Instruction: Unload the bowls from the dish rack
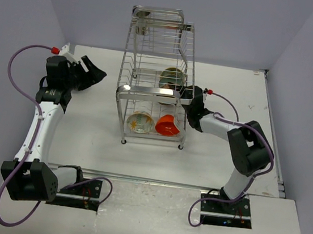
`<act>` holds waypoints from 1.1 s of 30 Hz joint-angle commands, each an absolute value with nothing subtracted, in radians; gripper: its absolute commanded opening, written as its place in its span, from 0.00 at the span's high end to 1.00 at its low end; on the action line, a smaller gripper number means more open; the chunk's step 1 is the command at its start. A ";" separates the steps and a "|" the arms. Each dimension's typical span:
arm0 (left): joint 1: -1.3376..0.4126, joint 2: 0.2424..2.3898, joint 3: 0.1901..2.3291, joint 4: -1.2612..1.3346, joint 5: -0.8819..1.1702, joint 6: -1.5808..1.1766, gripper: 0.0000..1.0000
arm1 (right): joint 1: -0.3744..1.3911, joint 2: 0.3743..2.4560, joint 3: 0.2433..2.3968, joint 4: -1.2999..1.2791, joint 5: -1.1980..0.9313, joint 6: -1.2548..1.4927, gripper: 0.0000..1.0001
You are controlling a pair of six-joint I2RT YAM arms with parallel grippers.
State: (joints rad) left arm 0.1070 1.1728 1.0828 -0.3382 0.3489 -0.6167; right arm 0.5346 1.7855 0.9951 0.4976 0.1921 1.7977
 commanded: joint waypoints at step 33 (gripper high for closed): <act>0.120 1.224 1.043 -0.242 0.440 -0.603 0.32 | 0.462 1.589 0.894 1.086 0.097 1.583 1.00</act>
